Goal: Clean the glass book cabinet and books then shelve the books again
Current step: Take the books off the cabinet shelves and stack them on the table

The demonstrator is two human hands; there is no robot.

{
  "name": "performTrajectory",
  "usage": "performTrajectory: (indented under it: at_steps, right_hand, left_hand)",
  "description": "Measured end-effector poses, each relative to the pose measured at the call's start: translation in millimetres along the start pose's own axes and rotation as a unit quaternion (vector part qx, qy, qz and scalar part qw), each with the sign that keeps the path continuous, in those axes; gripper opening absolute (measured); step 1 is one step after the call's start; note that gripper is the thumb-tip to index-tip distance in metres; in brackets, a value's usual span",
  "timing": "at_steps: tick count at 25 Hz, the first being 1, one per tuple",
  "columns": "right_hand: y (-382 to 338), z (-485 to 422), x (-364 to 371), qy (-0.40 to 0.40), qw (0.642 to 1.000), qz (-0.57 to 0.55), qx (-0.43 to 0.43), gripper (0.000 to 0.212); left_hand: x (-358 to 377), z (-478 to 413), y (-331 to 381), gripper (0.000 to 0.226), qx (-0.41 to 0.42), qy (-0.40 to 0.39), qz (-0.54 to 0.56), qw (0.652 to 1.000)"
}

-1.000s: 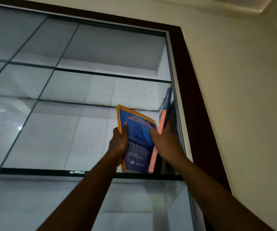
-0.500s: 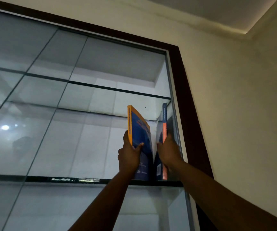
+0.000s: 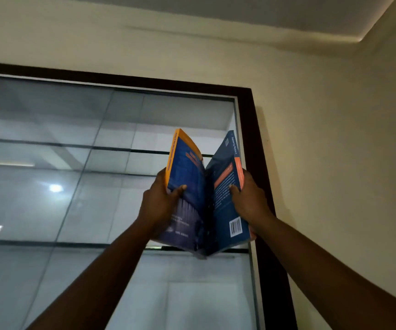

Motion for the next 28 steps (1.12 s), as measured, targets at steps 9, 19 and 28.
performTrajectory:
  at_steps: [9, 19, 28]
  right_hand:
    - [2.1, 173.2, -2.2, -0.174, 0.975, -0.044, 0.131, 0.041]
    - [-88.5, 430.8, 140.4, -0.419, 0.891, -0.086, 0.154, 0.046]
    - [-342.6, 690.2, 305.2, -0.592, 0.779, -0.155, 0.135, 0.052]
  left_hand:
    - [-171.2, 119.7, -4.3, 0.050, -0.074, -0.115, -0.181, 0.974]
    - [-490.6, 251.4, -47.3, 0.071, -0.248, -0.180, -0.400, 0.864]
    - [-889.1, 316.7, -2.5, 0.051, -0.372, -0.053, -0.579, 0.723]
Point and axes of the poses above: each hand's wrist, its own z-axis away from the middle knuckle, its own x-axis out of the palm, y = z × x, the point moved 6 cm from there along -z, towards the middle knuckle, and after that the axes turned 10 degrees about y, right-handed, at the moved point
